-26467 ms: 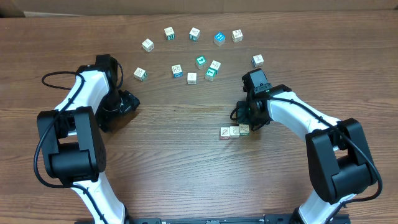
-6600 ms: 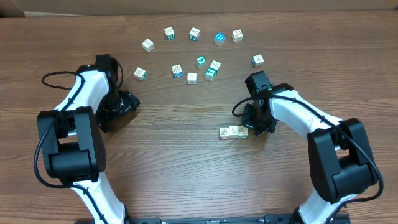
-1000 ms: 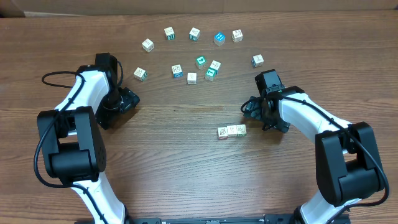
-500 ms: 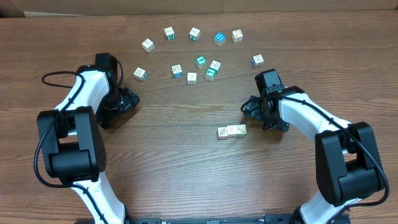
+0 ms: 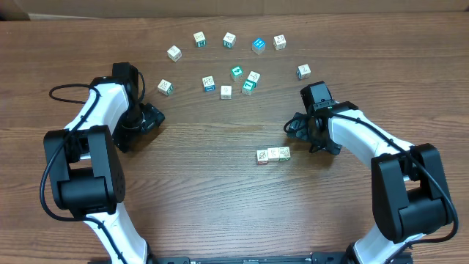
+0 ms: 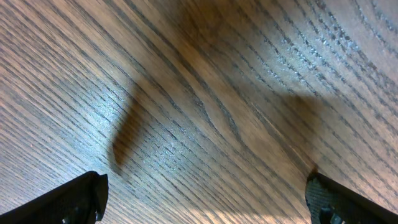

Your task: Form a horizontal line

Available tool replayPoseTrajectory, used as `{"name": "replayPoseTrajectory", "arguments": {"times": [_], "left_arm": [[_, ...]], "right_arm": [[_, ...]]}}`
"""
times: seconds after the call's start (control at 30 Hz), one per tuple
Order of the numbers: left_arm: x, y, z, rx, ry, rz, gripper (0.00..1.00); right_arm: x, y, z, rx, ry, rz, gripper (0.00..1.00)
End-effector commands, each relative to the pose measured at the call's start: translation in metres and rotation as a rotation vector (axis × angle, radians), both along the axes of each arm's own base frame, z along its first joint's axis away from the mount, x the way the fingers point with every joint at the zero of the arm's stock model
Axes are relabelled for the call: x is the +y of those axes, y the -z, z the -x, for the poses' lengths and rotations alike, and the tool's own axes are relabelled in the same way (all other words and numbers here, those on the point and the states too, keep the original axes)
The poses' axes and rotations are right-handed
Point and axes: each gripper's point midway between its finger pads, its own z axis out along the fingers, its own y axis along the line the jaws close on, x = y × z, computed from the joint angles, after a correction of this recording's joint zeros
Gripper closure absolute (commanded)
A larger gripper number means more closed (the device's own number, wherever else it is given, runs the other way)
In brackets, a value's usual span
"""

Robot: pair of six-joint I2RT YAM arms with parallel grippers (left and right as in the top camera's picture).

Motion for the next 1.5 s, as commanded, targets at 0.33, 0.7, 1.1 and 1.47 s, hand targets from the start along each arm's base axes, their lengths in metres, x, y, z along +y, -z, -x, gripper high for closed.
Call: {"name": "replayPoseTrajectory", "arguments": {"times": [0.33, 0.7, 1.1, 1.47], "left_arm": [[0.002, -0.001, 0.002, 0.003, 0.016, -0.020, 0.01], [0.002, -0.001, 0.002, 0.003, 0.016, -0.020, 0.00], [0.002, -0.001, 0.002, 0.003, 0.016, -0.020, 0.01], [0.035, -0.007, -0.001, -0.002, 0.027, -0.211, 0.01]], "right_arm": [[-0.005, 0.015, 0.010, 0.048, 0.004, 0.007, 0.00], [-0.005, 0.015, 0.010, 0.047, 0.004, 0.008, 0.00], [-0.005, 0.015, 0.010, 0.048, 0.004, 0.008, 0.02], [0.006, -0.058, -0.042, -0.035, -0.119, 0.014, 0.88]]}}
